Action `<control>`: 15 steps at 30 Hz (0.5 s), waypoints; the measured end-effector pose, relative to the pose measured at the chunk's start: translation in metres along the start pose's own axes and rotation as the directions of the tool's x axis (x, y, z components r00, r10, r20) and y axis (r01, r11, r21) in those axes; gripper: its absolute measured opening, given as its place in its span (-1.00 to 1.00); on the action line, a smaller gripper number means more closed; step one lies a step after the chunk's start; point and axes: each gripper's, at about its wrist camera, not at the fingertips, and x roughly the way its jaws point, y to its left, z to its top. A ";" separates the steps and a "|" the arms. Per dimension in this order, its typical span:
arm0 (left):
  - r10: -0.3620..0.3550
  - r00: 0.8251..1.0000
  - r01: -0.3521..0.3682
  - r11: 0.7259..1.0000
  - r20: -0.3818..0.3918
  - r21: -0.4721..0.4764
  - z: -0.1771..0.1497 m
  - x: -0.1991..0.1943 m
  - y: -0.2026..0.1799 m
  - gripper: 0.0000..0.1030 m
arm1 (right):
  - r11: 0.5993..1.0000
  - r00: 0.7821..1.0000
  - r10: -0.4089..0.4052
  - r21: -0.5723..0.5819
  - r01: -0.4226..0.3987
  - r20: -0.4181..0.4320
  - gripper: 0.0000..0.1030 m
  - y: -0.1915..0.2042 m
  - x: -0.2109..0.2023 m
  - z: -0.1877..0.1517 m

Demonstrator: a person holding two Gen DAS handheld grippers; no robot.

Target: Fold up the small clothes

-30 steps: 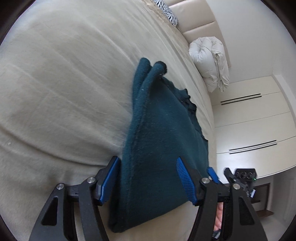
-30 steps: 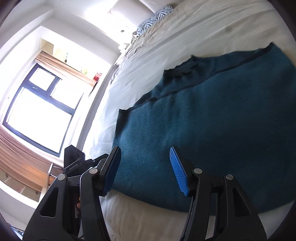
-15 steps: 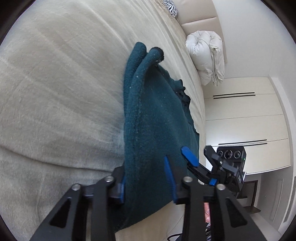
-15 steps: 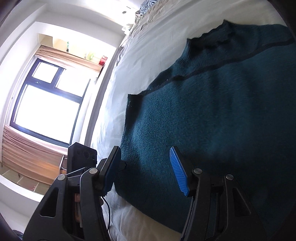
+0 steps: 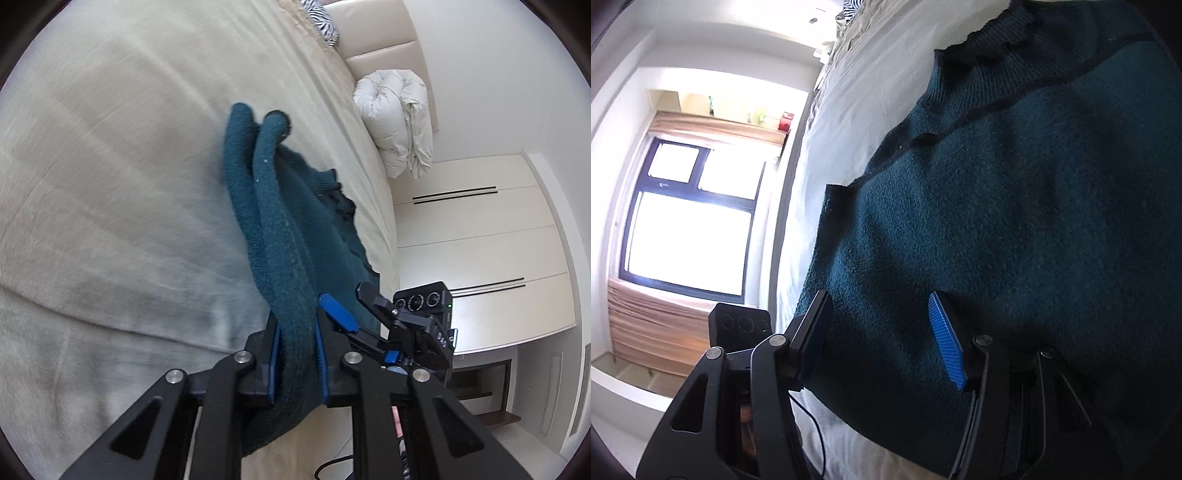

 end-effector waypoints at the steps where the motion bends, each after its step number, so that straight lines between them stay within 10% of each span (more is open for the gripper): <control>1: -0.001 1.000 0.000 1.000 0.001 0.017 0.000 0.000 -0.008 -0.66 | 1.000 1.000 -0.004 -0.003 0.004 0.006 0.04 -0.001 -0.006 0.001; 15: 0.025 0.997 -0.006 0.972 -0.076 0.237 -0.008 0.073 -0.116 -0.66 | 0.991 0.984 0.102 0.067 -0.112 0.146 0.19 -0.045 -0.114 0.031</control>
